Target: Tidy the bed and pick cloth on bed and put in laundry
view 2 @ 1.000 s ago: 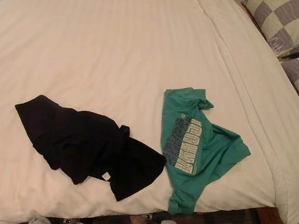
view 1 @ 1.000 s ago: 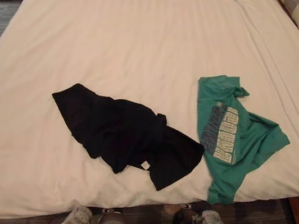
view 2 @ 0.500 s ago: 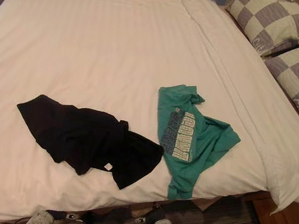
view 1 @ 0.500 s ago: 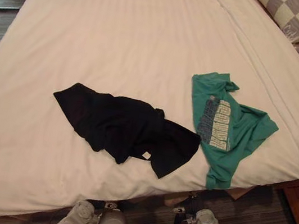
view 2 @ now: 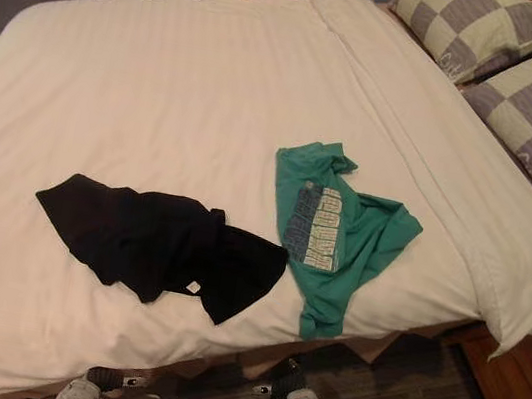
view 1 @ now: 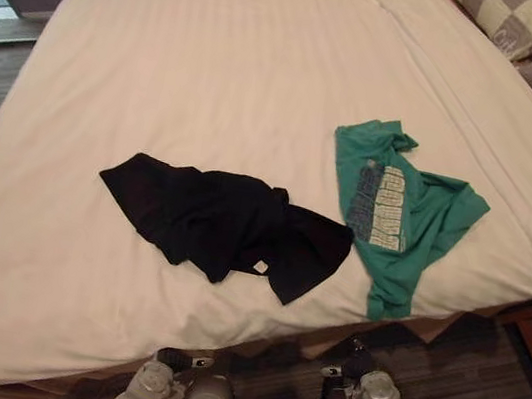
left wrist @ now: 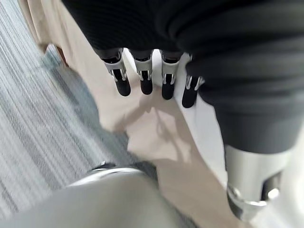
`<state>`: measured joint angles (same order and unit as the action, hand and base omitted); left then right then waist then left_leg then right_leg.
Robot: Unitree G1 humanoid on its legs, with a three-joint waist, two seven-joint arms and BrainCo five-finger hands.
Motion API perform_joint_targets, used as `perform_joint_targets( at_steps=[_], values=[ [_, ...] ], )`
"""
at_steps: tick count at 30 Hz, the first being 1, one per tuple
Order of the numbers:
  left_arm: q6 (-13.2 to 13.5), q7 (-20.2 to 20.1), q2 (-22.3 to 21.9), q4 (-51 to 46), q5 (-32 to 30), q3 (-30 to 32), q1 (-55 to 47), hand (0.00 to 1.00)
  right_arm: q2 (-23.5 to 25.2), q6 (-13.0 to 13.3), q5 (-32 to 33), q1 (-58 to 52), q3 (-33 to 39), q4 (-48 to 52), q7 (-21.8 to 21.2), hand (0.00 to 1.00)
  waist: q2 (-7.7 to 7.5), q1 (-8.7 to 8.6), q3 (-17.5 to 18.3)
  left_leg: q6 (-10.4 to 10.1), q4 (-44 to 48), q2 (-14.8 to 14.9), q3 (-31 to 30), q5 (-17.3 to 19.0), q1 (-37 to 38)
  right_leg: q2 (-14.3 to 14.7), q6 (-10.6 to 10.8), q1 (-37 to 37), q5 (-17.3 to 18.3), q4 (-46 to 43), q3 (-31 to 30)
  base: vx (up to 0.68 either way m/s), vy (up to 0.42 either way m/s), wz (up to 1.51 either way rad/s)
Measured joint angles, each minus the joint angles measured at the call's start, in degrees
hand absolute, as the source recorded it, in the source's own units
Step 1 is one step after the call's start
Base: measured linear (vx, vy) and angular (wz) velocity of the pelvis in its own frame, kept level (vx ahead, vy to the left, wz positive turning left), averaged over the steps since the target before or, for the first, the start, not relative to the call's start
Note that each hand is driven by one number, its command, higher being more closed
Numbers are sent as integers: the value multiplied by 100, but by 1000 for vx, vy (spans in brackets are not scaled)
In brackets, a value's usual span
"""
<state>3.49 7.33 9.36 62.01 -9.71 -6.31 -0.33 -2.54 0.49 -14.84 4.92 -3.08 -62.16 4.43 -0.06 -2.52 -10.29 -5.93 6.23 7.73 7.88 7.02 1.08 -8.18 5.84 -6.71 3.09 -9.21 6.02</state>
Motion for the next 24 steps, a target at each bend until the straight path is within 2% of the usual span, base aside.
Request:
perform_joint_targets(
  at_steps=[1,3,6,8,9,10,11,12,13,15,16,18,20,24],
  values=[
    [5,5,54,2,-10,-12,53,0,70,3,5,-11,72,1,9,0,-143,-2,-24,9,-280,-81,-57,-221,21,-28,27,-46,-80,25,62,153,69,22],
    [6,4,95,2,-52,-38,107,0,137,4,4,-14,93,-1,22,0,-277,-16,-41,24,-532,-146,-134,-439,34,-111,34,-91,-148,51,128,207,108,26],
    [23,5,91,3,-139,-222,246,0,168,5,3,-18,92,9,37,0,-350,-22,-59,79,-451,-271,-224,-523,-159,-204,158,-68,-339,297,204,231,138,17],
    [60,4,99,1,-305,-239,381,0,209,-2,-4,-27,72,-17,39,0,-484,11,-77,195,-108,-429,-94,-449,-346,-376,411,-70,-678,509,80,86,189,-19],
    [73,6,48,-17,-343,-223,328,0,141,-2,-5,-33,65,-49,38,0,-348,58,-43,445,32,-300,185,-331,-464,-317,929,135,-1047,1069,-41,43,145,-61],
    [77,4,5,-5,-341,-133,308,0,149,-11,1,69,77,-74,28,0,-250,71,-117,481,103,-192,417,-304,-528,-311,285,-20,-567,220,44,206,89,-65],
    [70,5,21,-7,-340,-136,285,0,151,-6,-15,96,49,-82,25,0,-225,69,-106,483,99,-128,444,-304,-520,-263,106,-64,-193,-337,144,480,-7,-68],
    [73,3,46,-36,-335,-141,255,0,163,-9,-60,84,-7,-164,25,0,-202,122,-84,459,-53,-61,563,-366,-384,-226,70,75,118,-637,303,517,-92,-66],
    [76,3,67,-58,-336,-148,231,0,195,-12,-177,20,-10,-267,23,0,-286,226,-18,376,-304,-98,702,-456,-263,-223,91,354,145,-337,345,462,-108,-68],
    [80,-2,126,-90,-331,-146,197,0,255,-16,-233,-59,-43,-296,15,0,-437,299,105,316,-535,-228,845,-595,-232,-231,89,571,153,404,313,290,-126,-58],
    [78,-25,38,-57,-314,-157,194,0,217,-13,-218,-46,-27,-276,8,0,-383,233,131,242,-726,-200,915,-757,-194,-175,105,584,29,626,283,246,-123,-43],
    [73,-84,-54,6,-259,-167,204,0,176,-13,-209,-38,16,-235,14,0,-242,125,138,243,-852,-204,922,-869,-155,-105,46,555,-9,624,269,242,-87,-15],
    [74,-97,-321,6,-125,-206,190,0,106,-14,-40,-61,111,-232,26,0,-106,121,139,205,-1028,-198,901,-950,97,-50,39,714,12,631,266,311,-78,2],
    [71,-102,-449,11,245,-139,133,0,85,-23,539,-172,296,-234,61,0,-103,187,192,176,-1135,-175,868,-966,294,-11,41,871,118,639,282,307,-64,6]
  ],
)
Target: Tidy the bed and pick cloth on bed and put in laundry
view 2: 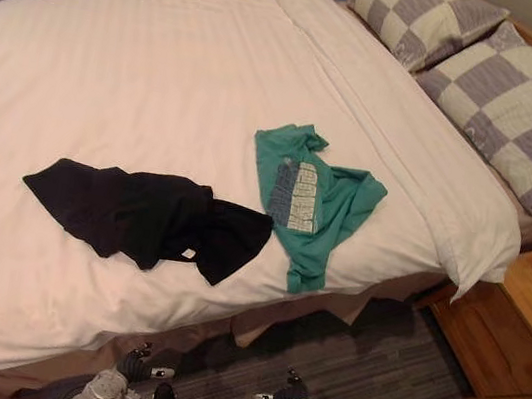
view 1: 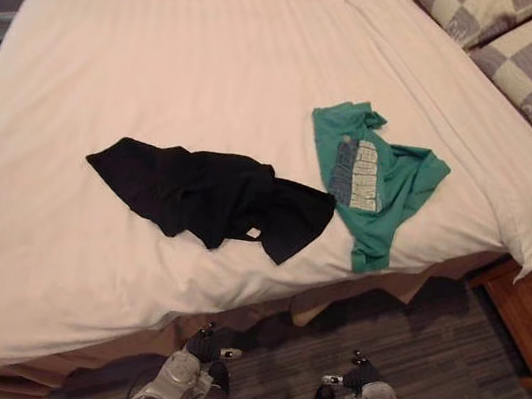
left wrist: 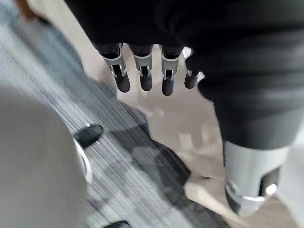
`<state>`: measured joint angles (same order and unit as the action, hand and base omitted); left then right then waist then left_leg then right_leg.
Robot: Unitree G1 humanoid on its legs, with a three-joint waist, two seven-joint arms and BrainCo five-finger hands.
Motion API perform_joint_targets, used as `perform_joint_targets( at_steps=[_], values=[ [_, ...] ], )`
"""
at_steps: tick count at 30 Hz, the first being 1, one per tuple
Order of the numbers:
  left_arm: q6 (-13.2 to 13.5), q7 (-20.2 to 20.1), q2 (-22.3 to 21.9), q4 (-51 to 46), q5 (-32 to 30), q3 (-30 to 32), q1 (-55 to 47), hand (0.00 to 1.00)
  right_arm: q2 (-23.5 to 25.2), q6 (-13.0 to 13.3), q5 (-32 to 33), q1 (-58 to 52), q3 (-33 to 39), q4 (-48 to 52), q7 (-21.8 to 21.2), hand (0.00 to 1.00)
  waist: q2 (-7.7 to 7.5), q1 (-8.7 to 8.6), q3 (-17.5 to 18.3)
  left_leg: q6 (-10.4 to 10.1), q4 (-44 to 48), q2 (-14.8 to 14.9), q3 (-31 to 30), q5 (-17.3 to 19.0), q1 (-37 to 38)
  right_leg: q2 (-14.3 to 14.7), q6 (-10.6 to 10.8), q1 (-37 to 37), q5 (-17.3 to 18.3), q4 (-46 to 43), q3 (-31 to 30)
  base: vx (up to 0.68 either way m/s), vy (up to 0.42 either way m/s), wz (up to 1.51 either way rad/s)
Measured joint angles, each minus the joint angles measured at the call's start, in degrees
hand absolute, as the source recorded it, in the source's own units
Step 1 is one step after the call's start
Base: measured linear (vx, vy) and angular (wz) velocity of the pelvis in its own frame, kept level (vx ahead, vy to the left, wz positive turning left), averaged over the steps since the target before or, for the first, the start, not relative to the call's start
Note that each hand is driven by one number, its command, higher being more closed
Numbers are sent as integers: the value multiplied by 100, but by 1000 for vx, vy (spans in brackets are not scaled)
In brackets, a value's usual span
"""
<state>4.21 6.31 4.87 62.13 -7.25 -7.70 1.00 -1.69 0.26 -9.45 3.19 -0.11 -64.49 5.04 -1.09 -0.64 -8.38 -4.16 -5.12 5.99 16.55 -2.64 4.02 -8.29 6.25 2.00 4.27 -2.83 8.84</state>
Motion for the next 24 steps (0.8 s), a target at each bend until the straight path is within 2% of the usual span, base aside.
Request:
perform_joint_targets(
  at_steps=[7,8,18,21,24],
  values=[
    [-5,-1,-5,166,241,221,-43,0,23,-24,230,-93,228,-12,-8,0,-68,-34,46,50,-41,-83,-196,-34,158,-43,-5,331,-16,156,175,106,-10,10],
    [-5,1,-75,216,236,435,-104,0,-63,14,239,-112,357,-31,-9,0,124,-144,62,-33,-46,-16,-330,44,335,24,-42,646,50,288,309,23,-2,10],
    [-12,41,-157,214,439,631,-166,0,-62,-33,314,-131,623,-24,146,0,200,-160,26,-28,-47,-21,-319,40,435,9,-70,751,114,183,362,1,-1,2],
    [-61,125,-215,213,640,865,-202,0,-53,-118,494,-184,993,24,261,0,229,-192,12,-24,-78,-45,-460,43,494,-47,-38,798,376,-9,570,-29,-19,33],
    [-158,190,-297,215,1043,1508,-289,0,-51,-245,745,-255,1600,46,371,0,274,-182,-19,57,-81,-77,-482,112,475,-106,-27,841,538,-132,705,27,-2,22]
  ],
)
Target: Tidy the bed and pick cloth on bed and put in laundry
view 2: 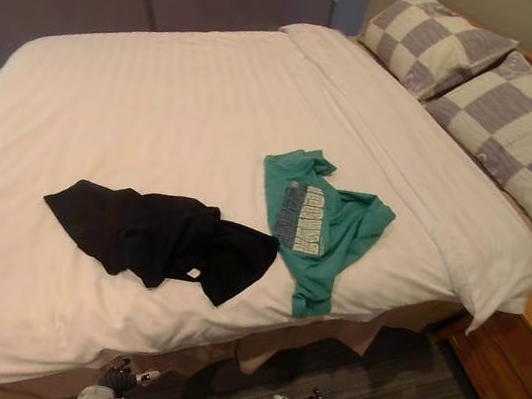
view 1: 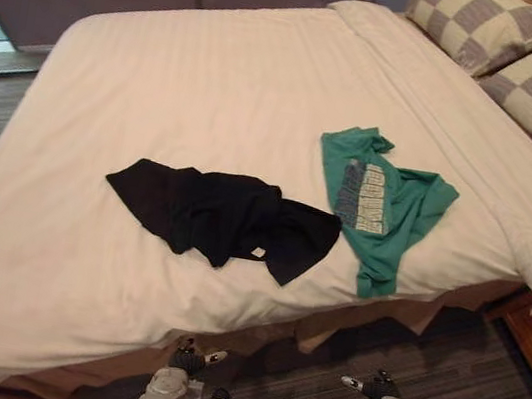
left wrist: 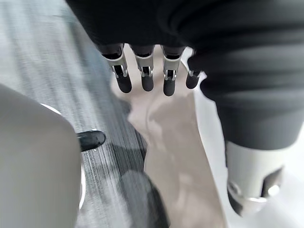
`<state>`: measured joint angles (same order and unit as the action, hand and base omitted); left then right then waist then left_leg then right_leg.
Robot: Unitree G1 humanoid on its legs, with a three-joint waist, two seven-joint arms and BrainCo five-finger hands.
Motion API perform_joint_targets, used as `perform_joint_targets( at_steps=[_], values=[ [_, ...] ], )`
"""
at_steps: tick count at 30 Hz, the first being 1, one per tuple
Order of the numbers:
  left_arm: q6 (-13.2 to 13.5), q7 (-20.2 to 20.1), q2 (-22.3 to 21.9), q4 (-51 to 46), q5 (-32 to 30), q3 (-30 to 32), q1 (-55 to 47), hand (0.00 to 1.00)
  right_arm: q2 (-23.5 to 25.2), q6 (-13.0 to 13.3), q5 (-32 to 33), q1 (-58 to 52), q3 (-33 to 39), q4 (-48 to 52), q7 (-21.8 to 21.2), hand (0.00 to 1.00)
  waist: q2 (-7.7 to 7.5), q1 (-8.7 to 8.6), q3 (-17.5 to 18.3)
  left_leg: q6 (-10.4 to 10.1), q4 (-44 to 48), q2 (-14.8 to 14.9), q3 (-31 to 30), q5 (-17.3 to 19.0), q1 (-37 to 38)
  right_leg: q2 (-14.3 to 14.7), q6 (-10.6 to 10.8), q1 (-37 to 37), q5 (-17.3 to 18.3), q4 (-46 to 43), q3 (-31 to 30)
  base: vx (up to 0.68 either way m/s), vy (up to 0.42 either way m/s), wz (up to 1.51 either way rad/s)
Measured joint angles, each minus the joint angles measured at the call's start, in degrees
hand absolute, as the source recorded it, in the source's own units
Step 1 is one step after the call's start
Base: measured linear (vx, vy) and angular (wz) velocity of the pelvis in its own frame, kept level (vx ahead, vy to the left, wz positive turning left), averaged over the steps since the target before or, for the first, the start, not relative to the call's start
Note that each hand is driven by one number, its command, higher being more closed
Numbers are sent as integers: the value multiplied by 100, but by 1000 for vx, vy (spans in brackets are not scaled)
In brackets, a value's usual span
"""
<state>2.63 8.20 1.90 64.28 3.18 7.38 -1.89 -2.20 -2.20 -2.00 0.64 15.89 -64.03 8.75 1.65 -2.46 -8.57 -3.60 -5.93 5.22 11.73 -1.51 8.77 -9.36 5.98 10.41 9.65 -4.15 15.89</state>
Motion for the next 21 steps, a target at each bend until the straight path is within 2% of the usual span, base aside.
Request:
perform_joint_targets(
  at_steps=[2,3,5,8,13,16,18,19,21],
  values=[
    [-101,141,-171,-1,472,852,-94,0,-12,-89,363,-77,654,11,52,0,90,9,12,-2,-1,-44,98,31,-24,-65,18,-4,27,-76,11,107,22,2],
    [-125,152,-184,2,533,1014,-125,0,-11,-110,444,-98,832,15,53,0,96,4,17,-3,-1,-59,195,29,-35,-87,34,-12,53,-95,13,104,40,10],
    [-166,173,-241,-4,772,1774,-244,0,-32,-184,720,-282,1386,21,56,0,77,-22,49,11,2,-121,812,-41,-100,-185,63,3,130,-144,97,121,41,29],
    [-201,172,-328,-11,1009,2664,-455,0,-9,-246,1061,-502,1846,11,58,0,26,46,38,-31,4,-122,1214,-70,-74,-188,29,8,172,-157,82,135,-21,3],
    [-220,228,-516,-116,1386,3363,-809,0,0,-240,1310,-520,2307,13,55,0,26,55,50,-97,6,-10,1524,-164,2,-102,27,38,171,-231,73,93,-59,0],
    [-173,411,-571,-520,1864,3596,-806,0,32,-235,1308,-520,2312,20,42,0,60,171,74,-120,2,90,1613,-218,16,-54,25,55,173,-272,86,36,-41,6],
    [-31,562,-567,-832,2055,3727,-801,0,131,-231,1307,-514,2273,66,44,0,70,196,74,-109,-2,115,1617,-272,2,-26,22,65,174,-283,94,7,-51,9],
    [191,903,-561,-915,2050,3962,-767,0,156,-193,1309,-516,2177,83,116,0,85,191,80,-109,-3,136,1615,-272,-2,-7,-4,75,191,-283,132,-4,-43,6],
    [290,1169,-547,-988,2095,4209,-610,0,188,-136,1317,-546,2186,63,187,0,69,190,103,-119,-3,158,1605,-264,-100,17,-6,37,193,-283,186,-9,-20,20]
  ],
)
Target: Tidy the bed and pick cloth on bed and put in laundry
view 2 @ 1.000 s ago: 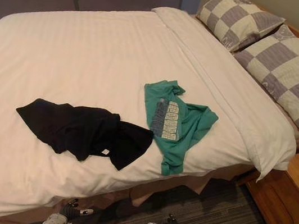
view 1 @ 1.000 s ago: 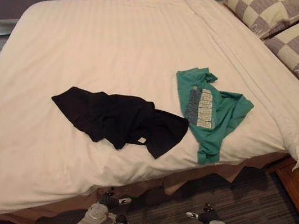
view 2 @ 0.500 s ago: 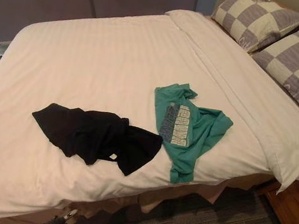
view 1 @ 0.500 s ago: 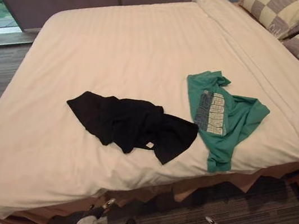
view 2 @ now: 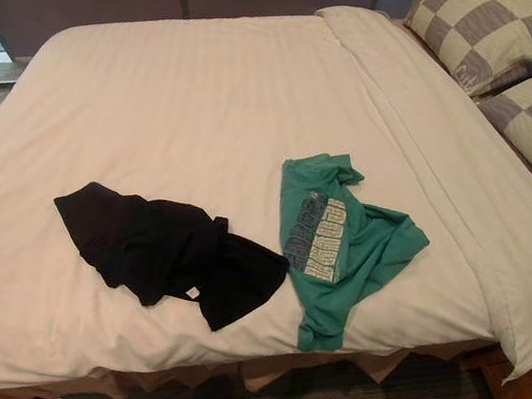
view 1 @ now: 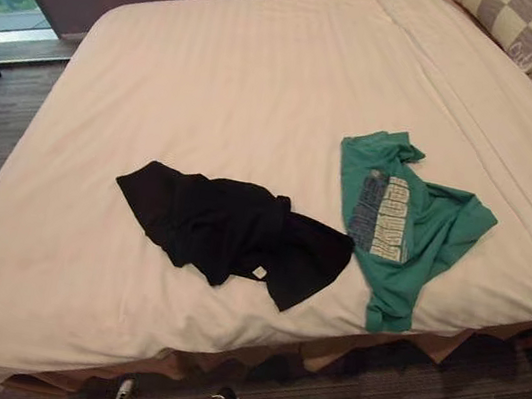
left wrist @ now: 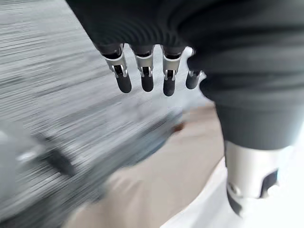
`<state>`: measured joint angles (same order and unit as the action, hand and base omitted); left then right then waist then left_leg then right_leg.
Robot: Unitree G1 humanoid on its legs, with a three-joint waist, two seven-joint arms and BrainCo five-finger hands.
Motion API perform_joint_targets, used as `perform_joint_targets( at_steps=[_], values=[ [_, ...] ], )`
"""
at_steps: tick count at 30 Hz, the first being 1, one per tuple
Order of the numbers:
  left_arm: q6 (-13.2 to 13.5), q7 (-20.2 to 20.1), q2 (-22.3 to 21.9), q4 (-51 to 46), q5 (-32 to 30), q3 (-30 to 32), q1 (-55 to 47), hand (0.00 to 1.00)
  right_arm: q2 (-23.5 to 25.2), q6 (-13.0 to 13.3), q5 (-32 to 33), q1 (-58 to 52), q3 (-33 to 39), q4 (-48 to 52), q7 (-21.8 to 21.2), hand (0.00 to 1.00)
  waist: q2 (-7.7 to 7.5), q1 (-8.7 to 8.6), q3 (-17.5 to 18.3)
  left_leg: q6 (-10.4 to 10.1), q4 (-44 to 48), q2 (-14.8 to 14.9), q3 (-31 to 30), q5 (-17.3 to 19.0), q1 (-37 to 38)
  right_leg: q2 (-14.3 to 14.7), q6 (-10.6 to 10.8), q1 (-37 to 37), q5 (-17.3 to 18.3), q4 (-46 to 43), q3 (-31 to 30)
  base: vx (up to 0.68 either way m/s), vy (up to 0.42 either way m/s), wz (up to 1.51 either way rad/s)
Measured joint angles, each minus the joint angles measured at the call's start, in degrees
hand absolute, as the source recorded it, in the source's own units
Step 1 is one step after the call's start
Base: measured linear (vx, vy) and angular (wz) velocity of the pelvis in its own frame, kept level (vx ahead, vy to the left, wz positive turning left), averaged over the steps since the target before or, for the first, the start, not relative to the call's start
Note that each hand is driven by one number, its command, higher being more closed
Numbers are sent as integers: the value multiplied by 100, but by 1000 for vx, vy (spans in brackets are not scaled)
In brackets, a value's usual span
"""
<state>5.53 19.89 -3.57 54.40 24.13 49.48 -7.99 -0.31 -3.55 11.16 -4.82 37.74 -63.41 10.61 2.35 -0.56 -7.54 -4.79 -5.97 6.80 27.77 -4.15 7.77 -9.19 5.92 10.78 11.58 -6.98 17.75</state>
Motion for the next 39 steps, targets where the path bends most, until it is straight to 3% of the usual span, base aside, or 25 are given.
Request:
perform_joint_targets(
  at_steps=[1,3,5,7,8,9,11,14,16,17,19,21,22,24,26,27,28,32,35,39],
  values=[
    [30,194,6,-120,20,199,100,0,8,44,121,-36,25,-4,80,0,84,-4,62,-34,-1,16,16,39,-93,20,-25,-31,14,-1,75,-11,30,42],
    [70,495,117,-268,149,704,494,0,-6,75,333,-90,164,-17,152,0,87,22,61,-30,4,24,67,123,-108,52,-108,-29,67,-12,81,-36,34,28],
    [103,746,411,-387,236,1008,716,0,-17,146,689,-88,358,-6,209,0,11,13,95,-29,3,20,109,128,-95,54,-161,-40,100,-10,50,-36,-8,-9],
    [115,813,850,-514,236,1301,874,0,-103,192,912,-104,1109,-17,270,0,-66,-6,147,-25,2,8,151,145,-97,69,-239,-50,158,-2,43,-27,-24,-9],
    [111,825,1330,-571,232,1597,975,0,-394,184,1115,-148,2062,-119,323,0,-92,-29,203,-25,2,-8,150,151,-136,66,-237,-62,172,3,43,0,0,0],
    [104,818,1556,-574,233,1764,1009,0,-582,170,1149,-163,2560,-165,328,0,-98,-34,228,-22,2,-22,148,156,-151,66,-239,-75,174,3,43,-15,-4,-4],
    [92,756,2699,-390,210,2546,990,0,-1749,116,1284,-303,4349,-384,346,0,-102,-124,309,-11,1,-52,106,166,-225,65,-240,-171,175,5,33,12,-2,-7],
    [65,737,4009,280,-264,2715,933,0,-3063,126,1088,-573,5344,-400,367,0,-86,-196,358,-5,3,-78,-4,163,-327,55,-241,-233,175,5,39,24,12,12],
    [-25,640,5096,859,-1023,2164,936,0,-4117,219,577,-660,5167,-356,419,0,-118,-216,454,34,13,-89,-95,124,-425,61,-241,-357,174,8,41,-6,7,20],
    [-28,614,5286,885,-1166,1894,946,0,-4287,239,480,-625,4873,-267,461,0,-139,-229,517,36,24,-89,-117,111,-473,66,-241,-396,174,18,41,-17,-5,13],
    [-93,492,5836,520,-1713,882,999,0,-4541,295,110,-320,3311,916,564,0,-151,-307,640,66,38,-87,-155,77,-500,76,-242,-417,168,28,34,-4,-6,3],
    [-146,413,6402,42,-2059,562,1061,0,-4544,405,-180,-119,2421,2114,610,0,-237,-378,709,76,38,-79,-151,71,-489,84,-240,-433,167,49,-19,-13,-12,-9],
    [-127,197,6831,-696,-2201,-207,1105,0,-4517,582,-535,-124,1760,2956,617,0,-291,-370,743,72,37,-85,-149,74,-495,86,-240,-428,166,91,-76,-14,4,-6],
    [-67,103,6937,-1485,-2468,-1051,1191,0,-4444,698,-690,-5,1235,3438,633,0,-289,-357,748,72,37,-103,-151,74,-495,70,-234,-437,161,92,-114,-19,22,0],
    [158,-4,6294,-3097,-3246,-1771,1245,0,-3843,953,-1028,439,430,4295,604,0,-232,-503,756,92,37,-183,-166,63,-598,4,-201,-507,122,109,-116,-45,67,3],
    [186,-11,6071,-3316,-3451,-1890,1256,0,-3683,974,-1119,505,316,4396,598,0,-177,-529,755,105,37,-195,-157,61,-633,-9,-182,-556,96,111,-119,-8,72,0],
    [237,-65,5540,-3499,-3757,-2147,1367,0,-3374,942,-1263,558,86,4491,590,0,-64,-596,702,138,39,-219,-155,45,-677,-29,-129,-608,22,124,-138,17,50,-8],
    [12,-117,4682,-3459,-4112,-2728,1364,0,-2946,722,-1491,426,-287,4593,470,0,-48,-702,671,169,39,-197,-159,42,-580,-39,-93,-617,-7,123,-333,56,-22,-24],
    [-162,-135,4268,-3650,-4440,-3377,1375,0,-2950,827,-1735,439,-727,5509,409,0,-9,-837,587,168,39,-101,-103,42,-496,31,-48,-639,-107,115,-533,45,-56,-38],
    [-280,-344,3919,-4312,-4657,-3604,1571,0,-2910,893,-2013,434,-1095,6384,303,0,117,-944,327,167,40,48,-18,41,-539,167,-2,-799,-324,119,-642,-9,-17,-26]
  ],
)
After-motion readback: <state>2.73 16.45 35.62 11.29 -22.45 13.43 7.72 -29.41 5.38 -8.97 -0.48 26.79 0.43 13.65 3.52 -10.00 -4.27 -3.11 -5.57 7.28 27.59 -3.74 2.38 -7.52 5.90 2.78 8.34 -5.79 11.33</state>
